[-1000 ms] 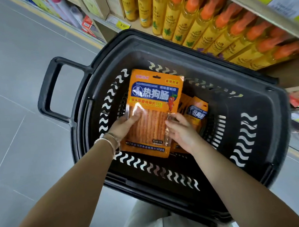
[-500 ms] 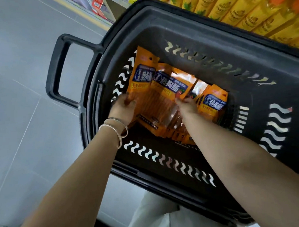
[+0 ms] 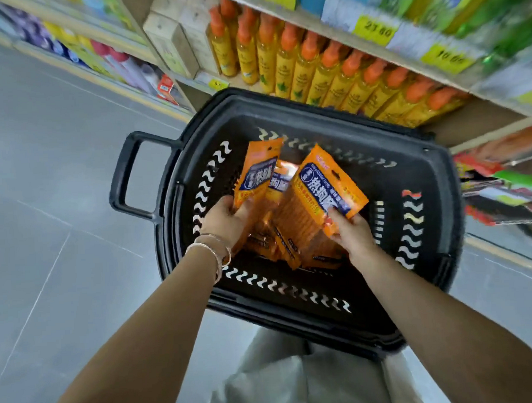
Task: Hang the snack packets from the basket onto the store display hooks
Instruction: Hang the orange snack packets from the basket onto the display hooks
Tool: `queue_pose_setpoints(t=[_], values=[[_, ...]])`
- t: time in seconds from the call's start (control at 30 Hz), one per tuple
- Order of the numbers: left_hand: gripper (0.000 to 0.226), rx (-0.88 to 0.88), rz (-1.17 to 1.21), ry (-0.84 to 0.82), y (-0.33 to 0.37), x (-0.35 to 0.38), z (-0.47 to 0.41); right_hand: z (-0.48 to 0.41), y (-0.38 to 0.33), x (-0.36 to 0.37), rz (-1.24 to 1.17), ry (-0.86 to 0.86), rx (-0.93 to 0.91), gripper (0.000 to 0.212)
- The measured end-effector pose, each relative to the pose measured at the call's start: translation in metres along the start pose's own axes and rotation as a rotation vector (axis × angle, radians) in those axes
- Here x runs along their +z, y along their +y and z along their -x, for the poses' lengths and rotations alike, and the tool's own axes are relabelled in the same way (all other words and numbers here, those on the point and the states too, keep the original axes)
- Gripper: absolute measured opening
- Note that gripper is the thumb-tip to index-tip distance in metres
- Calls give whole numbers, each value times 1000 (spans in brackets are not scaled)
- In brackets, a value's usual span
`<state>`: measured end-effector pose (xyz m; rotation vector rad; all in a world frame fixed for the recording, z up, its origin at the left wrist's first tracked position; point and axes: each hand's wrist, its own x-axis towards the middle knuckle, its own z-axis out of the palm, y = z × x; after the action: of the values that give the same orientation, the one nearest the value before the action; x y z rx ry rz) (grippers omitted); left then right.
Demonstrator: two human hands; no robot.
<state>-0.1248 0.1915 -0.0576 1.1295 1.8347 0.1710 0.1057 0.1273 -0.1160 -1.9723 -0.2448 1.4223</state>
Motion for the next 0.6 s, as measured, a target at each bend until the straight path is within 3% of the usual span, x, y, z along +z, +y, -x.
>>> queue_pose_setpoints(t=[0.17,0.27,0.43,0.53,0.6], values=[[20,225,11,-17,45,-6,47,57,-35,-41,322,88,-298,33],[15,382,155,-82,79,-6,84,96,-54,-71,349,169,-464,31],[7,530,324,-102,139,7,141,156,-76,-144,139,335,-608,20],[29,664,259,33,179,22,169,187,-87,-194,-10,410,-725,8],[36,788,230,80,205,38,194,206,-94,-228,-86,464,-813,11]])
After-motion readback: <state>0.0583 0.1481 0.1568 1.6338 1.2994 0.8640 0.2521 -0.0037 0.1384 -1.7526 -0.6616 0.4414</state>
